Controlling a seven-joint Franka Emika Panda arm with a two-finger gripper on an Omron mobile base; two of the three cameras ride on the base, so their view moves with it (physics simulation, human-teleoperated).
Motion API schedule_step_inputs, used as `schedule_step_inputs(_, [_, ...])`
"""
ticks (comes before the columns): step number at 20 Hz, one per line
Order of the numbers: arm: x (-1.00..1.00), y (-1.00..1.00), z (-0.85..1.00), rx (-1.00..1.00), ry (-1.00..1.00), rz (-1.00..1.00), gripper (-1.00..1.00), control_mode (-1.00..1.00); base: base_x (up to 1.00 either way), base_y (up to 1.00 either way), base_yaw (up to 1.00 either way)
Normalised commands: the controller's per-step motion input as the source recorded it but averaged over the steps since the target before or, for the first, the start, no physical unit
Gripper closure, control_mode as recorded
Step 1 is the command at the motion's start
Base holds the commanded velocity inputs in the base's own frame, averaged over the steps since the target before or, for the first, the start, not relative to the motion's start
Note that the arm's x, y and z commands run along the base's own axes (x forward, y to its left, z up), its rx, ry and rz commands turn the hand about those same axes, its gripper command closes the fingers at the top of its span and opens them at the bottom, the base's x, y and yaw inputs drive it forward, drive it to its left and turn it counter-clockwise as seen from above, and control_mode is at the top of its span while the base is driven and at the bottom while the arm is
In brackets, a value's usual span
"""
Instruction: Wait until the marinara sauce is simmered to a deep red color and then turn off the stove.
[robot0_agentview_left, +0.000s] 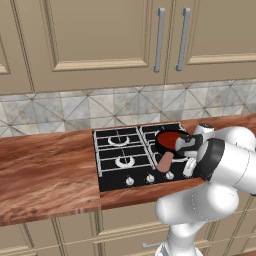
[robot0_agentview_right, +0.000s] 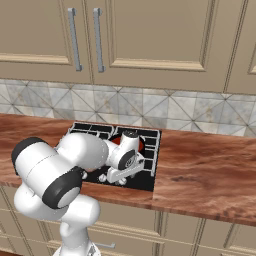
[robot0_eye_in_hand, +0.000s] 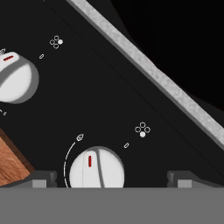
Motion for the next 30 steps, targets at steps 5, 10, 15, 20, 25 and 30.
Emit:
schedule_step_inputs(5, [0.0, 0.0, 0.0, 0.0, 0.0, 0.0, -1.0, -1.0, 0.0, 0.0, 0.0])
schedule_step_inputs(10, [0.0, 0.0, 0.0, 0.0, 0.0, 0.0, -1.0, -1.0, 0.0, 0.0, 0.0])
schedule_step_inputs(15, [0.0, 0.0, 0.0, 0.0, 0.0, 0.0, -1.0, -1.0, 0.0, 0.0, 0.0])
schedule_step_inputs(20, [0.0, 0.0, 0.0, 0.0, 0.0, 0.0, -1.0, -1.0, 0.0, 0.0, 0.0])
schedule_step_inputs(25, [0.0, 0.0, 0.0, 0.0, 0.0, 0.0, -1.0, -1.0, 0.0, 0.0, 0.0])
schedule_step_inputs(30, [0.0, 0.0, 0.0, 0.0, 0.0, 0.0, -1.0, -1.0, 0.0, 0.0, 0.0])
